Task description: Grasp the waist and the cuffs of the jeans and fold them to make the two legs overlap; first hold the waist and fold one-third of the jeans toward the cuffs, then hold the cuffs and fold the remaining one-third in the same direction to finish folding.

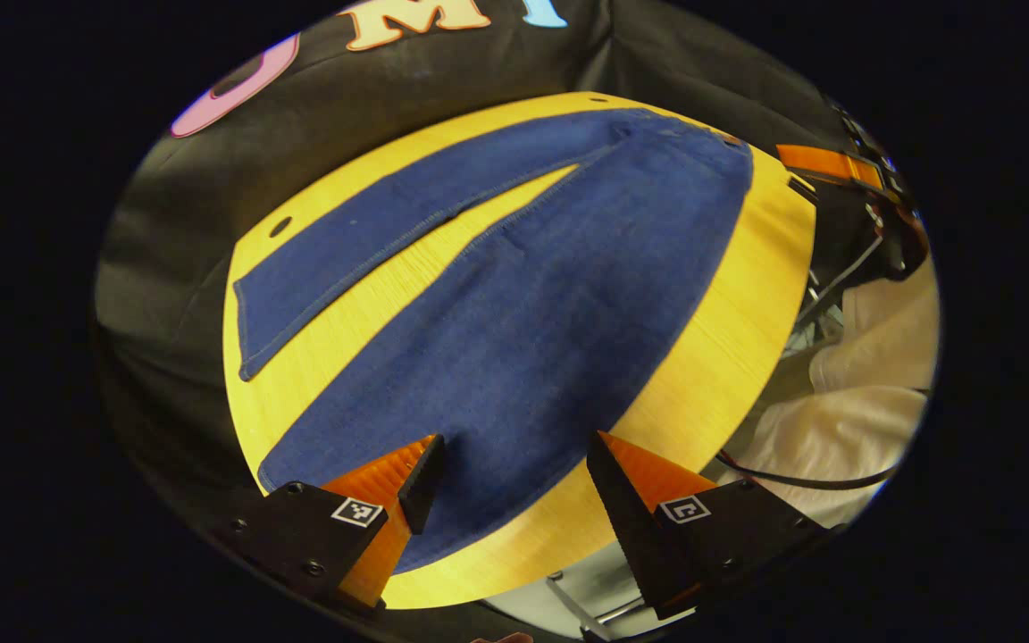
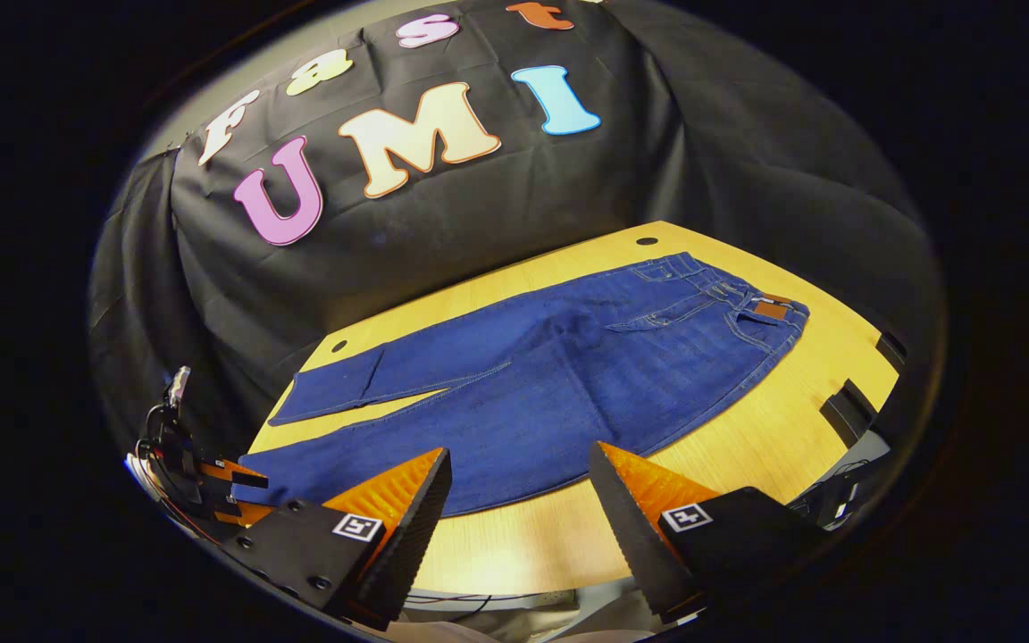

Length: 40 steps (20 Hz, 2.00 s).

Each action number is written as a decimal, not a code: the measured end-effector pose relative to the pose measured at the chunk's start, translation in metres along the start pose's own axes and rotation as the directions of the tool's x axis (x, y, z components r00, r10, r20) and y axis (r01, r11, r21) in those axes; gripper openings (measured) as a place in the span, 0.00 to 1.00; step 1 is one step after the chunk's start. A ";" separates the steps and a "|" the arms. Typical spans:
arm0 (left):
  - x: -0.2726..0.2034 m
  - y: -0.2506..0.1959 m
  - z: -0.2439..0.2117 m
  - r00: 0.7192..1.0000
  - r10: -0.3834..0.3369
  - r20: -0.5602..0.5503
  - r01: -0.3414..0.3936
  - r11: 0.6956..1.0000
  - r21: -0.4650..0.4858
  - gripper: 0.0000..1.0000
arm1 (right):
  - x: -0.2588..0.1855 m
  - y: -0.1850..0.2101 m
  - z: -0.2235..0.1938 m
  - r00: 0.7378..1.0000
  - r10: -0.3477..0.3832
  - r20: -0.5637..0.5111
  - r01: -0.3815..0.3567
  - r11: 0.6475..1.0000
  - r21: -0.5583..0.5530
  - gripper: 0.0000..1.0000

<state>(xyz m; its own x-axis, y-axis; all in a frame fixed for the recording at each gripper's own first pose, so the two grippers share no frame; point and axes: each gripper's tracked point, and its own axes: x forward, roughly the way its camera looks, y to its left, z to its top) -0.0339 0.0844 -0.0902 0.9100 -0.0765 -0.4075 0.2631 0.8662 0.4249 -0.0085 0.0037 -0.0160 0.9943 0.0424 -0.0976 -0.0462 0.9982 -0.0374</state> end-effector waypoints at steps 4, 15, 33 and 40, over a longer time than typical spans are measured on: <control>-0.001 0.006 -0.028 0.993 -0.044 -0.111 0.052 0.996 0.078 0.96 | -0.002 0.001 -0.004 1.000 0.011 -0.023 -0.011 1.000 -0.009 0.97; -0.001 0.003 -0.036 0.966 -0.111 -0.233 0.142 0.982 0.123 0.96 | -0.003 0.003 -0.010 0.999 0.015 -0.050 -0.016 1.000 -0.013 0.98; -0.001 -0.004 -0.028 0.937 -0.098 -0.336 0.169 0.968 0.187 0.67 | -0.015 -0.026 -0.014 0.981 0.049 -0.189 -0.098 0.961 -0.259 0.97; -0.001 -0.004 -0.028 0.941 -0.075 -0.330 0.149 0.967 0.205 0.02 | -0.023 -0.097 0.018 0.946 -0.031 -0.323 -0.206 0.712 -0.671 0.99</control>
<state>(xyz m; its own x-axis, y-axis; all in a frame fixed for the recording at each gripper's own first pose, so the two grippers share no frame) -0.0445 0.0947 -0.1145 0.7309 0.0259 -0.6820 0.4559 0.7251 0.5161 -0.0250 -0.0937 0.0081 0.9109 -0.0043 -0.4127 -0.3022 0.6741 -0.6740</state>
